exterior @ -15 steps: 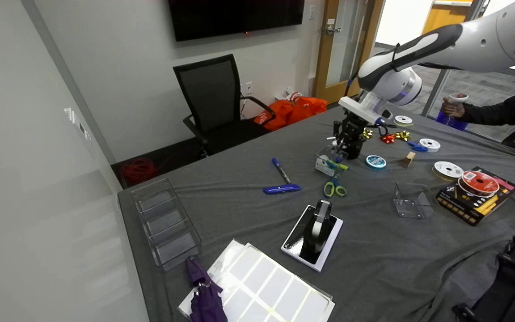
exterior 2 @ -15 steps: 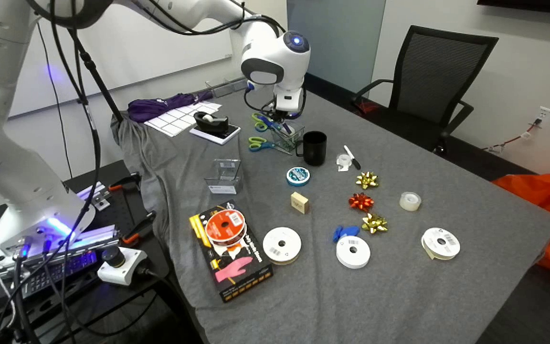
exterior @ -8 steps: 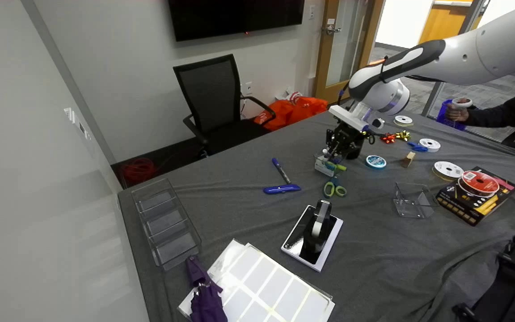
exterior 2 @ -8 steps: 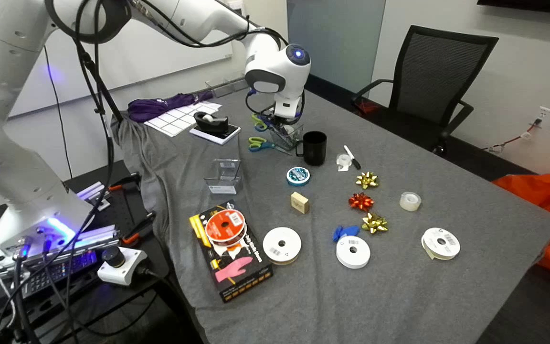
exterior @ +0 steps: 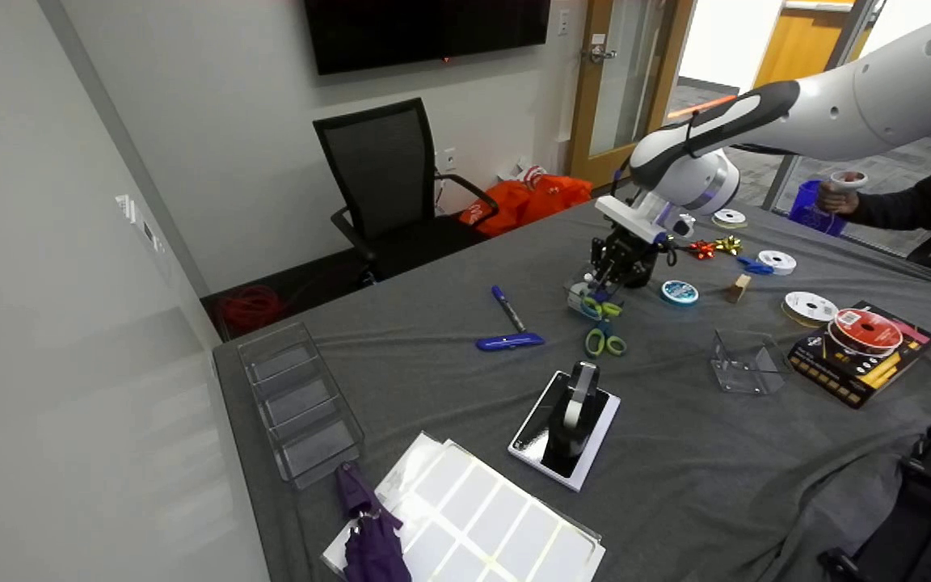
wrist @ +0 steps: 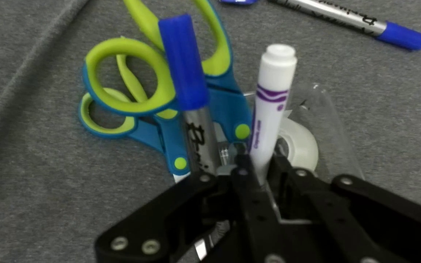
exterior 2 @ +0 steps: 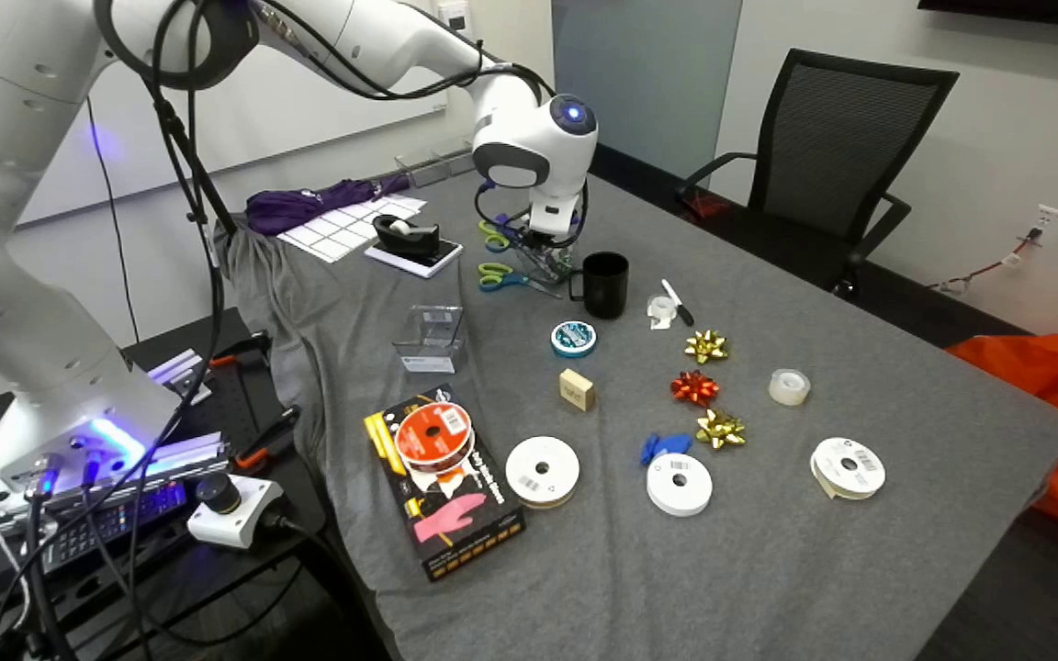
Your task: Remove the marker from the clear bowl at the rear of the table and place it inside the clear bowl next to the black cup
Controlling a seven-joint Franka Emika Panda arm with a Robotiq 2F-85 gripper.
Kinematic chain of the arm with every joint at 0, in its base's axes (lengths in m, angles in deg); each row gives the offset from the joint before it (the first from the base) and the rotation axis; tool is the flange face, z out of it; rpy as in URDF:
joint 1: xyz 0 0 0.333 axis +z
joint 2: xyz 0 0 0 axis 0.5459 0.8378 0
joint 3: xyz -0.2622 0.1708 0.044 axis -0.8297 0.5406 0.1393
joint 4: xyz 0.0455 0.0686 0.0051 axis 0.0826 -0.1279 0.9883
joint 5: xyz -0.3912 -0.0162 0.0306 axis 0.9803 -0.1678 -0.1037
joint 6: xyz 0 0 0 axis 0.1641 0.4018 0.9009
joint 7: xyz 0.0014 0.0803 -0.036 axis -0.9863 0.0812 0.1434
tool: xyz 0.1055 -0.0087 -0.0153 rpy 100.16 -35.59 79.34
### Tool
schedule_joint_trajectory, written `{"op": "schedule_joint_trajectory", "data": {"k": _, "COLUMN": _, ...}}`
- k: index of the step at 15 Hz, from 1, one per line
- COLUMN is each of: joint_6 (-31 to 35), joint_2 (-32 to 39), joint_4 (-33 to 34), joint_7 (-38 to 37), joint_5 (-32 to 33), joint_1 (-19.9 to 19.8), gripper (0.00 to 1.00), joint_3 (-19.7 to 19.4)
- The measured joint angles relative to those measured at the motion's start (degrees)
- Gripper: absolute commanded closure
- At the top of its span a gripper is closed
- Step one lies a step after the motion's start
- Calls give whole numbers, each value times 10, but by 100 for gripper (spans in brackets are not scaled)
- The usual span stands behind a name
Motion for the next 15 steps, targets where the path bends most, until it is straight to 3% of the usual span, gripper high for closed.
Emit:
{"op": "schedule_joint_trajectory", "data": {"k": 1, "joint_6": 0, "joint_2": 0, "joint_4": 0, "joint_7": 0, "joint_5": 0, "joint_1": -1, "gripper": 96, "joint_3": 0}}
{"op": "schedule_joint_trajectory", "data": {"k": 2, "joint_6": 0, "joint_2": 0, "joint_4": 0, "joint_7": 0, "joint_5": 0, "joint_1": -2, "gripper": 59, "joint_3": 0}}
{"op": "schedule_joint_trajectory", "data": {"k": 4, "joint_6": 0, "joint_2": -1, "joint_4": 0, "joint_7": 1, "joint_5": 0, "joint_1": -3, "gripper": 52, "joint_3": 0}}
{"op": "schedule_joint_trajectory", "data": {"k": 11, "joint_6": 0, "joint_2": -56, "joint_4": -44, "joint_7": 39, "joint_5": 0, "joint_1": -15, "gripper": 2, "joint_3": -5}}
{"op": "schedule_joint_trajectory", "data": {"k": 15, "joint_6": 5, "joint_2": -132, "joint_4": -117, "joint_7": 77, "joint_5": 2, "joint_1": -17, "gripper": 0, "joint_3": -20}}
